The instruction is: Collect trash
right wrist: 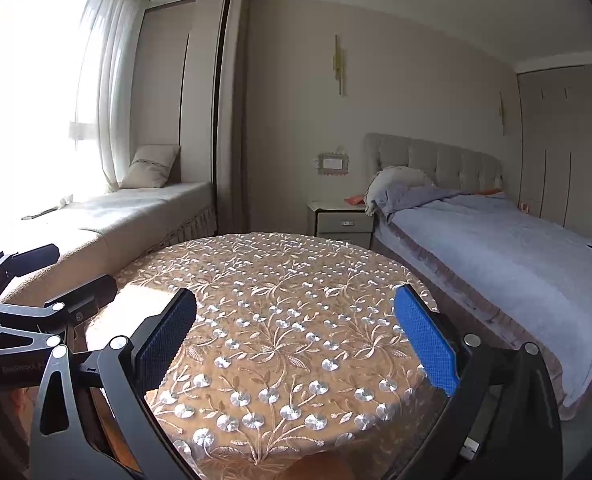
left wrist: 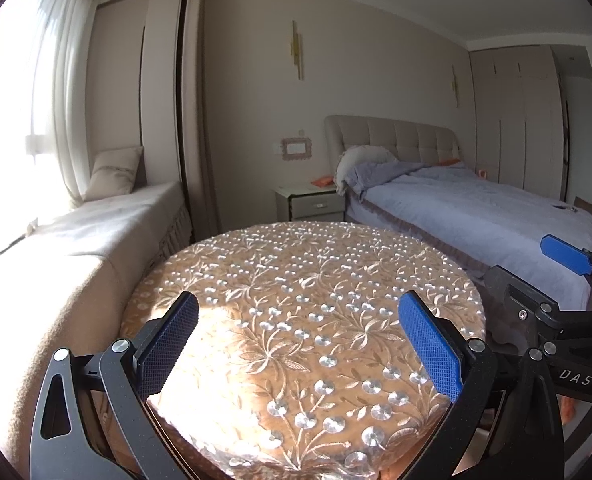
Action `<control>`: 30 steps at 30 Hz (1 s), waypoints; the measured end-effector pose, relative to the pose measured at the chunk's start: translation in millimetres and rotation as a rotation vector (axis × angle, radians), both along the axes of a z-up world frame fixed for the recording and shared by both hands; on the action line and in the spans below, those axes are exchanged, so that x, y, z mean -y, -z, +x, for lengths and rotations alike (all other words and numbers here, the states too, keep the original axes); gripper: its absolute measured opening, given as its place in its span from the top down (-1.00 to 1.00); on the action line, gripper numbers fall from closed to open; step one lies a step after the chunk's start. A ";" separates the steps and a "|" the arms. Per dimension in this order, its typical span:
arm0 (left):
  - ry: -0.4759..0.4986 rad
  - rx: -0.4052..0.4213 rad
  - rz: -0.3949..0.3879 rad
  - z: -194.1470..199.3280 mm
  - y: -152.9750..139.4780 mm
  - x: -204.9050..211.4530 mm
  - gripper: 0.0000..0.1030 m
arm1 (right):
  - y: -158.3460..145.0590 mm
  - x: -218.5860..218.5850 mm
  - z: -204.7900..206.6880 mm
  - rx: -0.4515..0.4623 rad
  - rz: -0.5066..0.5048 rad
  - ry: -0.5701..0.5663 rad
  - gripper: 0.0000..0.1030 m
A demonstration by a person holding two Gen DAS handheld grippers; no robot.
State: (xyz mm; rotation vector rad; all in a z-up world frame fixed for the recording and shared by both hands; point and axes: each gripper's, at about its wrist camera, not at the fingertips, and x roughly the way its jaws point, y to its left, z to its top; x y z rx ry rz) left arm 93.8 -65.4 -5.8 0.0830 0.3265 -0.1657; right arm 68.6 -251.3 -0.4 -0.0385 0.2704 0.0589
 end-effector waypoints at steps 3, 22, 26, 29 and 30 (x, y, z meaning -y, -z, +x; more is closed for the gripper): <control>-0.002 0.000 0.002 0.4 -0.9 0.1 -0.90 | 0.0 -0.8 -0.1 0.001 -0.004 0.000 -0.91; -0.018 0.018 0.023 -3.3 -6.9 2.0 -0.90 | -3.8 -3.9 0.4 0.006 -0.013 -0.004 -0.91; -0.018 0.017 0.022 -3.1 -7.3 1.7 -0.90 | -4.7 -4.3 0.6 0.005 -0.012 -0.005 -0.91; -0.019 0.013 0.019 -3.0 -7.9 1.6 -0.90 | -4.7 -4.6 0.7 0.004 -0.012 -0.005 -0.91; -0.020 0.010 0.020 -3.0 -7.9 2.0 -0.90 | -4.7 -4.4 0.7 0.004 -0.011 -0.005 -0.91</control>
